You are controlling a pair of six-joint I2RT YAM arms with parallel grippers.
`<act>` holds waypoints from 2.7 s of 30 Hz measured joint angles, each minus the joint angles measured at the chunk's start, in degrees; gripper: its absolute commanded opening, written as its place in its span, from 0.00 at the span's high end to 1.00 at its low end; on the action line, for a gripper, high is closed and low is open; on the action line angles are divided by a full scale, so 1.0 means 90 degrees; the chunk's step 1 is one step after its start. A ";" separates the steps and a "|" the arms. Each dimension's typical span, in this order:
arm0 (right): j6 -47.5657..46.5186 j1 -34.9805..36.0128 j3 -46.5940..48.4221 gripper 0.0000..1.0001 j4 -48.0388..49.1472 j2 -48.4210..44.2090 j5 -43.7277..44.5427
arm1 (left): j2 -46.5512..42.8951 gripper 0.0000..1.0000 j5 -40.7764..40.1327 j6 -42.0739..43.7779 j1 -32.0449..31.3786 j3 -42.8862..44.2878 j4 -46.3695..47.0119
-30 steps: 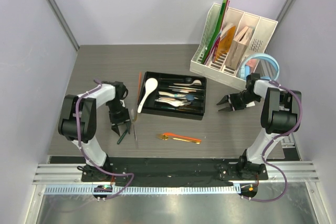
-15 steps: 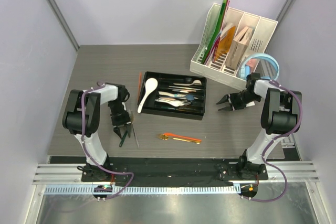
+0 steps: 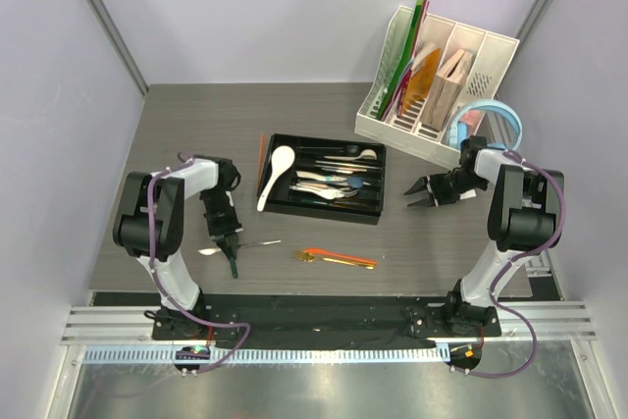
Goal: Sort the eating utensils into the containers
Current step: Pick up the knife at the center of the board, then adjust the storage box at the center of the board.
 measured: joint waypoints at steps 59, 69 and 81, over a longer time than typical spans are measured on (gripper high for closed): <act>0.0668 0.0056 -0.0007 0.61 -0.0015 -0.0070 -0.0143 | 0.0148 1.00 -0.3512 0.0163 -0.2193 0.4381 -0.1056; 0.0172 0.0075 0.0974 0.61 -0.1146 0.0612 0.0000 | 0.0665 1.00 -0.4301 -0.0015 -0.2351 0.5129 -0.1430; 0.0197 0.0313 0.0869 0.59 -0.0969 0.0619 -0.0102 | 0.0682 1.00 -0.4687 -0.0236 -0.2637 0.5479 -0.1571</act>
